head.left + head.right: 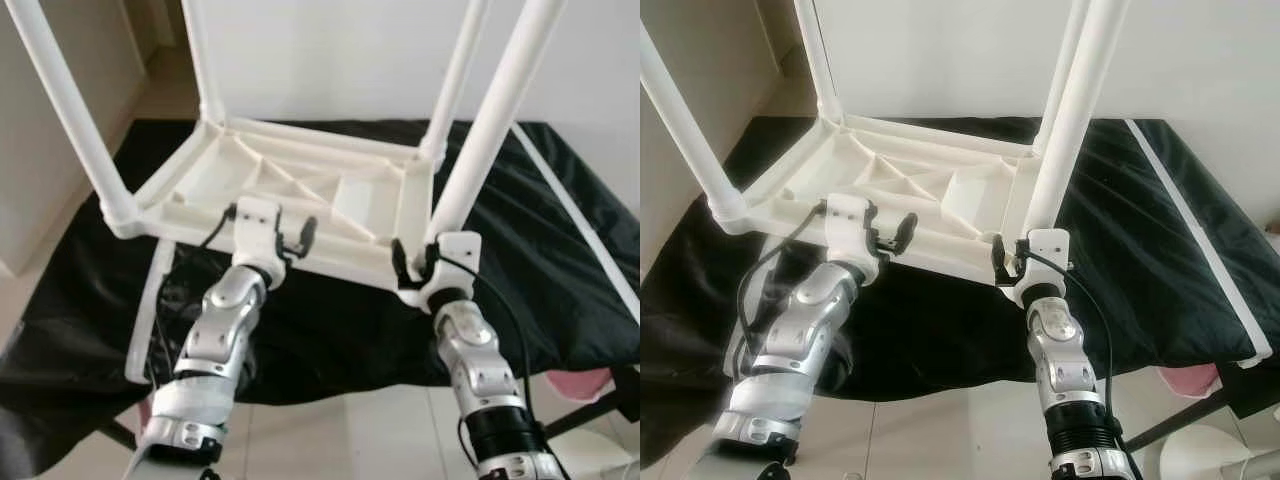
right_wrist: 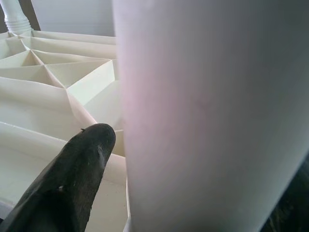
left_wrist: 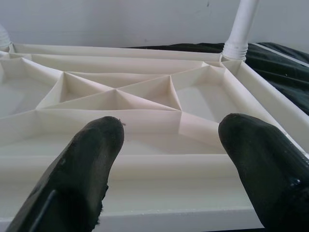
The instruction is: Building children table
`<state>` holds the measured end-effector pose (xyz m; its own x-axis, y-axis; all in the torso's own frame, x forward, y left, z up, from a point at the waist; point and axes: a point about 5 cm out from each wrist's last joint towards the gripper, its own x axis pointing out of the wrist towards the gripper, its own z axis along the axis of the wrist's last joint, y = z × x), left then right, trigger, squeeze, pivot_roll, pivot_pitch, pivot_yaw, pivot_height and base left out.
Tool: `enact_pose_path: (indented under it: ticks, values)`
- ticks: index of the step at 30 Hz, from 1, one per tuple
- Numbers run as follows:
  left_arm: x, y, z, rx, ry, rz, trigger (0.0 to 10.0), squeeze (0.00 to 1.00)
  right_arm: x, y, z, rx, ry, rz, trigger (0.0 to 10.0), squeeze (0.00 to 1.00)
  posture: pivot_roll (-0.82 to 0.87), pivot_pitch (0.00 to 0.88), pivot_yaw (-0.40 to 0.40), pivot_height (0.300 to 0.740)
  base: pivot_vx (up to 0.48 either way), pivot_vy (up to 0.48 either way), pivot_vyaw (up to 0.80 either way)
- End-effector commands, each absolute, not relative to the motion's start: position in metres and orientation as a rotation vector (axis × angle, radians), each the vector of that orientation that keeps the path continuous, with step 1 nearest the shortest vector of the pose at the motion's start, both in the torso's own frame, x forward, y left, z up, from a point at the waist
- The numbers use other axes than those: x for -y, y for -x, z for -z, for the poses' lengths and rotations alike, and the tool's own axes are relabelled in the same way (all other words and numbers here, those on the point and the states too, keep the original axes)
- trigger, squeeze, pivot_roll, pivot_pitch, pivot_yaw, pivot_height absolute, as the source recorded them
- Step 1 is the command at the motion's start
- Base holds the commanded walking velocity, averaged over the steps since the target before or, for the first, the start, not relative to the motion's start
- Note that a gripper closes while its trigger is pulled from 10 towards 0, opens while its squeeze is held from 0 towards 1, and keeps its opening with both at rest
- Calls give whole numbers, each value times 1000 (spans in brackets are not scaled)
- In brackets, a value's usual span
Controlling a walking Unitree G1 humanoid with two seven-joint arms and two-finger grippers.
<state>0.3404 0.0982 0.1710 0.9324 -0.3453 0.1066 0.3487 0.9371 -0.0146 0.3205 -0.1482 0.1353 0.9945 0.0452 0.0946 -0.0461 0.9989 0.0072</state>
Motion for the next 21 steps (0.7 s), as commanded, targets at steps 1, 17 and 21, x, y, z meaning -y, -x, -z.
enact_pose_path:
  ticks: [1, 17, 21]
  values:
    - [-97, -339, -165, 89, 17, 399, 10000, 0, 148, -322, -136, 99, -13, -52, 10000, 0, -23, 8, 2, 740, 0, 0, 0]
    - [-96, -338, -164, 86, 22, 415, 10000, 0, 149, -321, -134, 95, -10, -51, 10000, 0, -25, 12, 1, 740, 0, 0, 0]
    - [-96, -338, -164, 87, 24, 416, 10000, 0, 149, -321, -134, 95, -9, -53, 10000, 0, -25, 12, 0, 740, 0, 0, 0]
